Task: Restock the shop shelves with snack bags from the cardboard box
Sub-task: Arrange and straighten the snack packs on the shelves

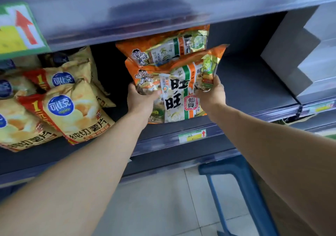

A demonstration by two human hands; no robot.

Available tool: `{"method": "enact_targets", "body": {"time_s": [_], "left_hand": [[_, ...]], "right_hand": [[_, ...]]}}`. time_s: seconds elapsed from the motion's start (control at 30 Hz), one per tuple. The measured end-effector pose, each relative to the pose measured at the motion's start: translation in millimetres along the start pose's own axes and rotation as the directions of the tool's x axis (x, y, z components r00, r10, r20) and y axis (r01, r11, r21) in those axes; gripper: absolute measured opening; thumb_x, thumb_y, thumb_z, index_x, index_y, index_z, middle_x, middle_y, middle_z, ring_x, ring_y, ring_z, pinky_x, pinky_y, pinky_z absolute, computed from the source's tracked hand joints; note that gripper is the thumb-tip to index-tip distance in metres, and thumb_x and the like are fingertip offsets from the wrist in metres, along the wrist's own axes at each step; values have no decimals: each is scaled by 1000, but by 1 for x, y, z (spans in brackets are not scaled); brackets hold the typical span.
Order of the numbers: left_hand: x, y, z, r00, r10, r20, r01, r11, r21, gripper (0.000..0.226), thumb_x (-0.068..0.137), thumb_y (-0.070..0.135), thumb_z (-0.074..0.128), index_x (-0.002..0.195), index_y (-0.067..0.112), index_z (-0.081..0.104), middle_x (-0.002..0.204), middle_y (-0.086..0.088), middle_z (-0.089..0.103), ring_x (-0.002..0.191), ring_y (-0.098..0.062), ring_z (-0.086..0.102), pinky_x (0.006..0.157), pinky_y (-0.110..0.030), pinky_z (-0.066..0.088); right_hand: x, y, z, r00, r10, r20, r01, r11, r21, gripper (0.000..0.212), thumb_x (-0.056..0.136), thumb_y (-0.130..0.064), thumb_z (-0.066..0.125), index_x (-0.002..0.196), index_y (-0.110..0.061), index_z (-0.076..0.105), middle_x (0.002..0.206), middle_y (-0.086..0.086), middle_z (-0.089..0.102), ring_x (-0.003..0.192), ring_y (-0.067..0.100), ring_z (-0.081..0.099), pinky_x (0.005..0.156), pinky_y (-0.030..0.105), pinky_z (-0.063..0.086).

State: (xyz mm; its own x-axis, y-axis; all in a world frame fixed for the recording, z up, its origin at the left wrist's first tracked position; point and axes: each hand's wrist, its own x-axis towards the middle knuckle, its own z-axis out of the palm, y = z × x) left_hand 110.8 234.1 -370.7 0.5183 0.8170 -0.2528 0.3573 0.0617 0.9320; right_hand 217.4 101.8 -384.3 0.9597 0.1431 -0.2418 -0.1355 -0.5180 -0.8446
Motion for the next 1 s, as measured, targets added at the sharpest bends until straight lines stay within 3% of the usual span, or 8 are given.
{"method": "enact_targets", "body": {"time_s": [0.13, 0.27, 0.33, 0.6, 0.7, 0.8, 0.9, 1.0], "left_hand": [[-18, 7, -3, 1000, 0, -31, 1, 999, 36, 65, 82, 13, 72, 138, 10, 37, 126, 1, 55, 103, -14, 53, 85, -25, 40], [-55, 24, -2, 999, 32, -23, -30, 995, 100, 56, 86, 10, 67, 135, 7, 41, 122, -2, 55, 97, -12, 51, 81, -24, 41], [-82, 35, -1, 999, 41, -10, -39, 991, 128, 52, 86, 11, 67, 132, 8, 44, 125, -4, 54, 104, -15, 54, 80, -21, 38], [-218, 96, 24, 954, 30, 297, -80, 984, 159, 38, 85, 14, 67, 120, 11, 53, 104, 0, 58, 94, -16, 56, 83, -28, 45], [-264, 121, 44, 906, 92, 413, -166, 975, 147, 35, 85, 9, 67, 118, 7, 55, 97, -1, 56, 87, -13, 55, 79, -22, 44], [-307, 136, 71, 806, 159, 570, -314, 931, 185, 30, 85, 6, 66, 114, 6, 57, 97, -4, 58, 83, -13, 55, 77, -22, 46], [-336, 135, 99, 687, 133, 714, -462, 839, 288, 29, 84, 10, 66, 112, 9, 58, 102, -4, 61, 95, -20, 59, 88, -31, 48], [-350, 125, 120, 648, 37, 761, -556, 705, 439, 34, 87, 13, 63, 120, 9, 54, 121, -7, 56, 112, -24, 54, 96, -32, 43]], "right_hand": [[-20, -3, -11, 998, -65, 11, 66, 994, -90, 68, 88, -13, 60, 147, -16, 26, 145, 3, 37, 126, 24, 45, 102, 39, 44], [-53, -17, -33, 991, -123, 52, 129, 982, -137, 52, 91, -12, 57, 141, -15, 40, 139, 5, 43, 122, 23, 48, 99, 34, 44], [-76, -26, -51, 985, -146, 94, 159, 975, -155, 48, 93, -12, 55, 139, -17, 43, 136, 5, 48, 121, 24, 50, 95, 32, 44], [-169, -44, -184, 982, -169, 80, 183, 959, -219, 37, 95, -14, 51, 132, -12, 52, 135, 6, 53, 123, 20, 50, 96, 23, 35], [-184, -36, -241, 989, -143, 38, 148, 937, -315, 38, 94, -13, 52, 132, -11, 52, 134, 7, 53, 124, 22, 49, 99, 25, 34], [-194, -16, -291, 989, -136, 66, 150, 850, -505, 38, 87, -16, 57, 124, -9, 56, 122, 12, 57, 116, 30, 51, 93, 33, 41], [-202, 11, -331, 987, -38, 158, 135, 733, -666, 43, 84, -33, 51, 120, -11, 59, 119, 10, 58, 115, 31, 49, 96, 38, 43], [-206, 43, -357, 980, 74, 185, 88, 672, -735, 31, 92, -21, 48, 120, -11, 56, 119, 10, 57, 116, 31, 48, 94, 39, 44]]}}
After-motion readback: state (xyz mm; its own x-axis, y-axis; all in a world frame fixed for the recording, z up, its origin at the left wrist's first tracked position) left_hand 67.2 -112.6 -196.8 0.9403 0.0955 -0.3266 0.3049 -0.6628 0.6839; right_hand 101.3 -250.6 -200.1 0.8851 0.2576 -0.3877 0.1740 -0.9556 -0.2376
